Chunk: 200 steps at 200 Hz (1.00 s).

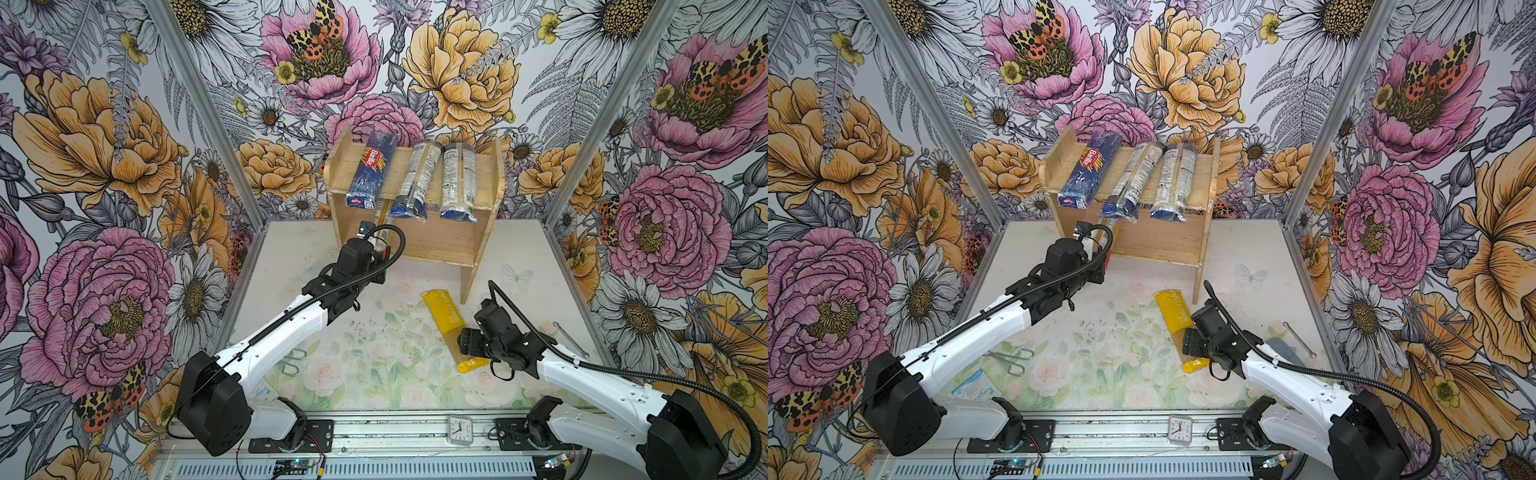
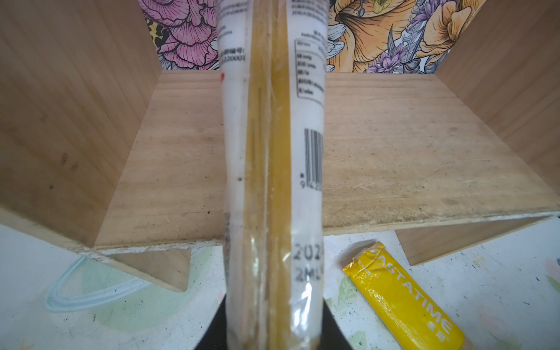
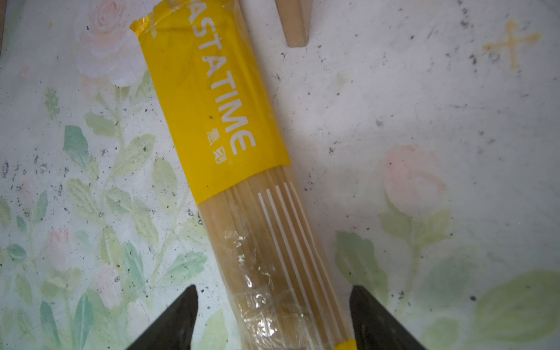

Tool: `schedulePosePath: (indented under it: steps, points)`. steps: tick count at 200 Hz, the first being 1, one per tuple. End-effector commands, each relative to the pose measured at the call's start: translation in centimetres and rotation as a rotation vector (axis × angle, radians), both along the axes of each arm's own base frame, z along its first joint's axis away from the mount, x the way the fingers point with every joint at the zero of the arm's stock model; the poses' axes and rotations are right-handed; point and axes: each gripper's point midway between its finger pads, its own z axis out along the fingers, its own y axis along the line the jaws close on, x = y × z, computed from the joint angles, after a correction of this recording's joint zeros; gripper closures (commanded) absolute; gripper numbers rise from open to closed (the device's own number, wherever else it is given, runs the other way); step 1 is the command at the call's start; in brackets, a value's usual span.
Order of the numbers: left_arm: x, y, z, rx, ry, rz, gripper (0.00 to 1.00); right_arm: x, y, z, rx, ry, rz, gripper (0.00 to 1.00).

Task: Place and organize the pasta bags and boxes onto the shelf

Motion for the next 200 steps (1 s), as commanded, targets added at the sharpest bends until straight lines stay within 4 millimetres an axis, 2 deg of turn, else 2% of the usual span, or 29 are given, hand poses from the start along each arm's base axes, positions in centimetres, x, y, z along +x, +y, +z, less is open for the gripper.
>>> schedulePosePath:
  steps: [1,63,181,200]
  points:
    - [1.27,-0.43,8.55,-0.172,-0.233,0.044,1.0,0.56,-0.25,0.43,0.005,-0.031,-0.023,0.2]
    - [1.4,-1.13,8.77,-0.181,-0.234,0.048,1.0,0.6,-0.28,0.4,0.002,-0.032,-0.023,0.2]
    - [1.89,-1.0,8.56,-0.163,-0.232,0.071,1.0,0.68,-0.14,0.44,0.0,-0.03,-0.015,0.19]
    - [1.97,-1.08,8.5,-0.162,-0.23,0.07,0.97,0.67,-0.12,0.46,0.001,-0.03,-0.015,0.19]
